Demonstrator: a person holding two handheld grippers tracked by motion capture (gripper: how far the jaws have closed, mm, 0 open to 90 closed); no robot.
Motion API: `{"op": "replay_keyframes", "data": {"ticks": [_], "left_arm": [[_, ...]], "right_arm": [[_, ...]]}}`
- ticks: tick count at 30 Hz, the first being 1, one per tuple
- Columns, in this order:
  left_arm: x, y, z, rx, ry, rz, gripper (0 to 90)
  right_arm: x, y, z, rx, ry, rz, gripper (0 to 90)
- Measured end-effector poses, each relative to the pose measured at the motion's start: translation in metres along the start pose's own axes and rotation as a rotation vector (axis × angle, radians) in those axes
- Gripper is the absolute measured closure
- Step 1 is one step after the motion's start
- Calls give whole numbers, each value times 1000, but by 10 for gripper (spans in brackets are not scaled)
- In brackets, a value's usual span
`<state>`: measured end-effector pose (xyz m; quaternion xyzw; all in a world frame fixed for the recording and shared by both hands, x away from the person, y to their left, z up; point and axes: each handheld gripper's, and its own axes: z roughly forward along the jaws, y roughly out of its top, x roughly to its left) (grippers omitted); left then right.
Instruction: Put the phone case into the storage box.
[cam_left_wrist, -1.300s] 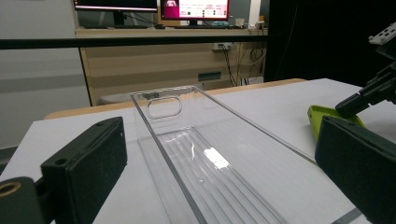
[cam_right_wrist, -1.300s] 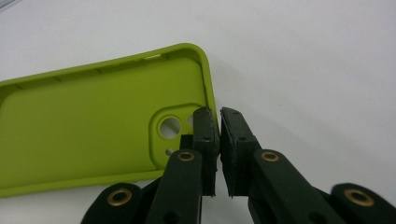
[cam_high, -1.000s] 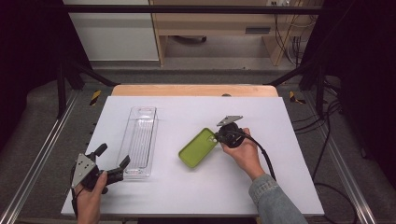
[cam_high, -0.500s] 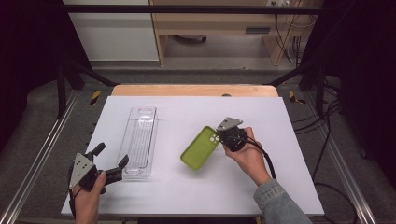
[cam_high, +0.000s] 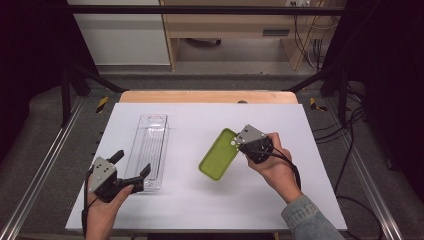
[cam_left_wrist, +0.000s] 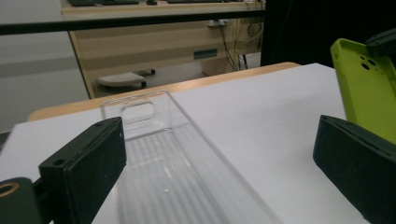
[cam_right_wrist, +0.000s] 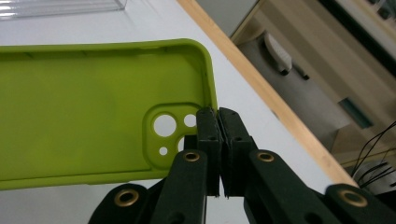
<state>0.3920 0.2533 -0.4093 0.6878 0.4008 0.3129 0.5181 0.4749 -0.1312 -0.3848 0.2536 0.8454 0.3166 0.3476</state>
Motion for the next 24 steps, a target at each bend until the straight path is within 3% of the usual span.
{"op": "replay_keyframes", "data": {"ticks": [6,12,15,19,24], "left_arm": [[-21,9,17,28,-41,-11,20],[-28,15,33,50,-39,-27,30],[-32,19,41,62,-59,-4,30],[-38,23,52,93,-55,64,30],[-39,27,62,95,-80,57,30]], "right_arm": [[9,9,-8,-39,-27,-84,882],[13,15,-9,-69,-40,-146,882],[14,18,-12,-86,-49,-155,882],[16,21,-14,-96,-72,-173,882],[18,23,-16,-109,-112,-191,882]]}}
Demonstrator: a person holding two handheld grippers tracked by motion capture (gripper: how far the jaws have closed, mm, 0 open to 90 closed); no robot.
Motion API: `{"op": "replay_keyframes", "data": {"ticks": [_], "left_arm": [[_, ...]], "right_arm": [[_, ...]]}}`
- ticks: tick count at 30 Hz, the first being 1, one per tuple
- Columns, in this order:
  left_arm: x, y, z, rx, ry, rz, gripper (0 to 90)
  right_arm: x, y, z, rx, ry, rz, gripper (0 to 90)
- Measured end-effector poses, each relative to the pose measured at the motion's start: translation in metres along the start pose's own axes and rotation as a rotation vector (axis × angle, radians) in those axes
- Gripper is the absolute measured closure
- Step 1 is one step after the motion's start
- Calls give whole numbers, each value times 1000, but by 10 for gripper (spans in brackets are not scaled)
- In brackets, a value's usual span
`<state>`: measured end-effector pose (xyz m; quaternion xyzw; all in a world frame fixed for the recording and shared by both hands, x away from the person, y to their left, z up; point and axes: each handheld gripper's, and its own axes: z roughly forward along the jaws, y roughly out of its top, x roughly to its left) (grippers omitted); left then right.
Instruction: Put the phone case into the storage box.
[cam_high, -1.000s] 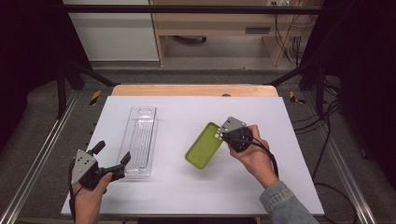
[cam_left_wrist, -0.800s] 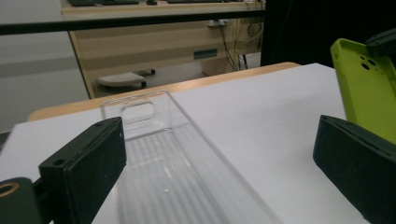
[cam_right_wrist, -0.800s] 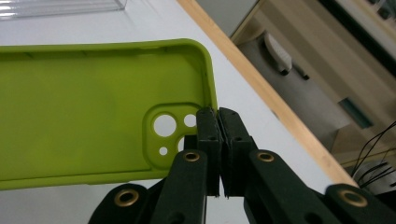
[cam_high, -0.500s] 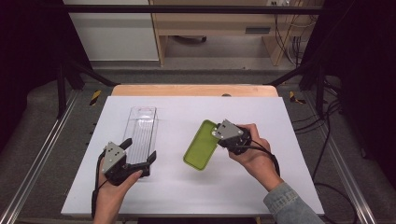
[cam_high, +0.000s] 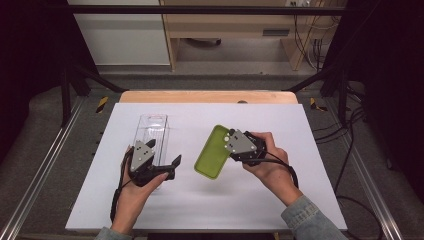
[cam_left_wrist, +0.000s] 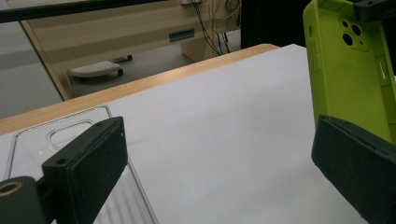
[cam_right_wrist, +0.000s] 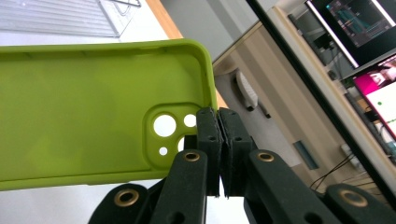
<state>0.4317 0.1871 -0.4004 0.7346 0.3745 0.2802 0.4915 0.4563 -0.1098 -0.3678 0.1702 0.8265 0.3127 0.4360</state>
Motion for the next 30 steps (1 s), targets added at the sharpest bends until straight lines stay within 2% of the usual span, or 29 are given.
{"op": "replay_keyframes", "data": {"ticks": [2,6,14,23,27,30], "left_arm": [[-1,1,3,-4,-12,-20,31],[-7,6,6,-2,-27,-7,32],[-13,23,12,-11,-54,33,49],[-14,36,15,6,-64,50,46],[-18,40,19,15,-80,62,47],[-21,42,21,17,-94,64,48]], "right_arm": [[0,2,0,-6,-8,-13,882],[-1,7,-1,-14,-36,-52,882],[6,15,-3,-20,-44,-98,882],[11,24,-3,-38,-47,-117,882],[15,28,-5,-46,-60,-140,882],[17,29,-7,-49,-61,-139,882]]}}
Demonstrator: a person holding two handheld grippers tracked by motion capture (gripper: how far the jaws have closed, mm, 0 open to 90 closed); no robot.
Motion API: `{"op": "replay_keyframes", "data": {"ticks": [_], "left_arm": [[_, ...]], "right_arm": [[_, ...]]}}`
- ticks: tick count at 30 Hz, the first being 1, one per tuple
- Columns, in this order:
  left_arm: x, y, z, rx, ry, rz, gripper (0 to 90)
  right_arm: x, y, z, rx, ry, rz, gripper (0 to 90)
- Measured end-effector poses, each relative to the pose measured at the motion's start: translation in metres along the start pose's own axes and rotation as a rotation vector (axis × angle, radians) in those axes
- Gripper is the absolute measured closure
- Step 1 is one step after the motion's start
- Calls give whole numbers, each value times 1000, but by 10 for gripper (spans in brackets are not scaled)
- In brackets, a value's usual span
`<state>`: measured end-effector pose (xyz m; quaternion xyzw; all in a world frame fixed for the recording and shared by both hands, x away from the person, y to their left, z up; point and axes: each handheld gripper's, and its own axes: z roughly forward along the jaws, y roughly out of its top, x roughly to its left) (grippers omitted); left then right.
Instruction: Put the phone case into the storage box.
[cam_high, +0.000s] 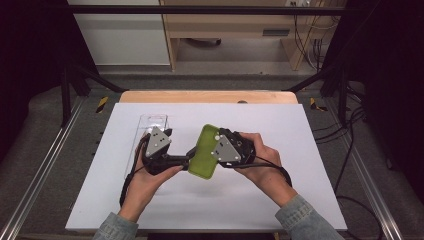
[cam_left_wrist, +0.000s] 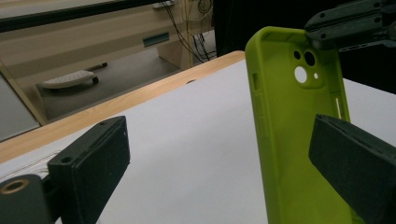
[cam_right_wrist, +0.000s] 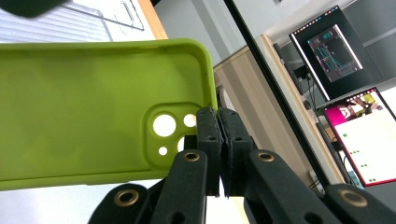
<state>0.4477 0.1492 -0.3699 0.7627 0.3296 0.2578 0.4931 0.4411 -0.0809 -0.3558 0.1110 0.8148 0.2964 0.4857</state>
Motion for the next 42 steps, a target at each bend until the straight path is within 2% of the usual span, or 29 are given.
{"op": "replay_keyframes", "data": {"ticks": [4,6,12,23,28,35,39,40,41,42], "left_arm": [[-3,3,7,33,-24,33,69],[-5,5,9,34,-26,30,69],[-6,6,11,32,-34,22,73],[-4,11,11,32,-38,20,88],[-2,15,7,18,-46,18,150],[-2,24,5,30,-38,52,232],[-1,28,4,38,-41,36,300],[-1,28,4,39,-45,29,323],[-1,29,5,42,-49,28,348],[-2,30,5,44,-50,28,360]], "right_arm": [[2,2,-1,-14,4,8,882],[3,3,-1,-22,8,21,882],[9,6,-4,-30,0,1,882],[8,13,-8,-45,-7,-9,882],[9,15,-9,-51,-8,-11,882],[10,21,-10,-62,-18,-43,882],[8,22,-11,-64,-24,-47,882],[7,22,-11,-69,-26,-66,882],[8,23,-12,-66,-27,-48,882],[7,23,-13,-66,-31,-50,882]]}}
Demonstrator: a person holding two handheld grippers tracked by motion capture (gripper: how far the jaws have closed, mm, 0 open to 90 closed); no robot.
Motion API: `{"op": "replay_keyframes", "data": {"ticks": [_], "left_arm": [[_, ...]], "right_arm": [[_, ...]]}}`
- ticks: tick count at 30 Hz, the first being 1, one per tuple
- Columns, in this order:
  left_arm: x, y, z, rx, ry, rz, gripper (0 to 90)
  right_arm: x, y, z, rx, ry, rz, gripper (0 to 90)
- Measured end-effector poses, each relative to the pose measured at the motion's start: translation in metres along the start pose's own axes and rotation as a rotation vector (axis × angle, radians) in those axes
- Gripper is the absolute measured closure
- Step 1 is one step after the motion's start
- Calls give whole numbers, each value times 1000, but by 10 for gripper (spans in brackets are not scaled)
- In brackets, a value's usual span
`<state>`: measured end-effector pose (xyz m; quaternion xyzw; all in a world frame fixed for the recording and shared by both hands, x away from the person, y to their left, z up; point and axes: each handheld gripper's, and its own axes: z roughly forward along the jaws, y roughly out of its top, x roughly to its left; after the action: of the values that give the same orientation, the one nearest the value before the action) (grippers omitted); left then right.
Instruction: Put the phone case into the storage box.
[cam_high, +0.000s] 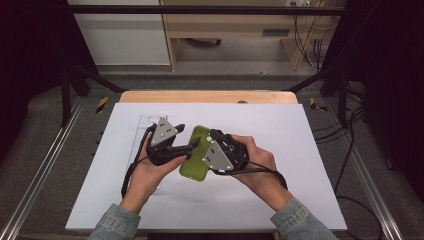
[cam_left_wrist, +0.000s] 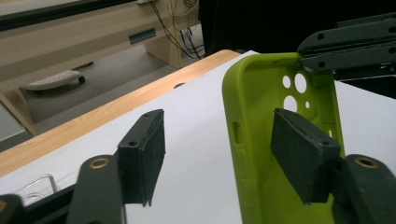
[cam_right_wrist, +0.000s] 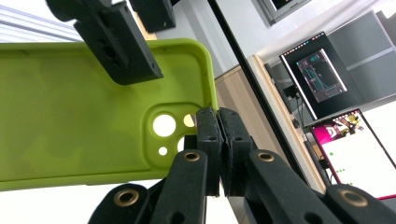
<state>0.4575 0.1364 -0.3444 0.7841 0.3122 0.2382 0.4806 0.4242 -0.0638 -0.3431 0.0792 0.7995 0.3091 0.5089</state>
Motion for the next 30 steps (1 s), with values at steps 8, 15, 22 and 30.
{"op": "replay_keyframes", "data": {"ticks": [8,15,22,30], "left_arm": [[-9,6,-1,-2,-10,11,458],[-10,8,-2,7,-7,17,561],[-11,9,-3,27,-1,30,625],[-9,8,-7,49,9,3,681]], "right_arm": [[-2,1,-2,-11,-8,-28,882],[0,1,-1,-8,-20,-46,882],[6,3,0,-6,-19,-77,882],[12,6,1,-4,-20,-100,882]]}}
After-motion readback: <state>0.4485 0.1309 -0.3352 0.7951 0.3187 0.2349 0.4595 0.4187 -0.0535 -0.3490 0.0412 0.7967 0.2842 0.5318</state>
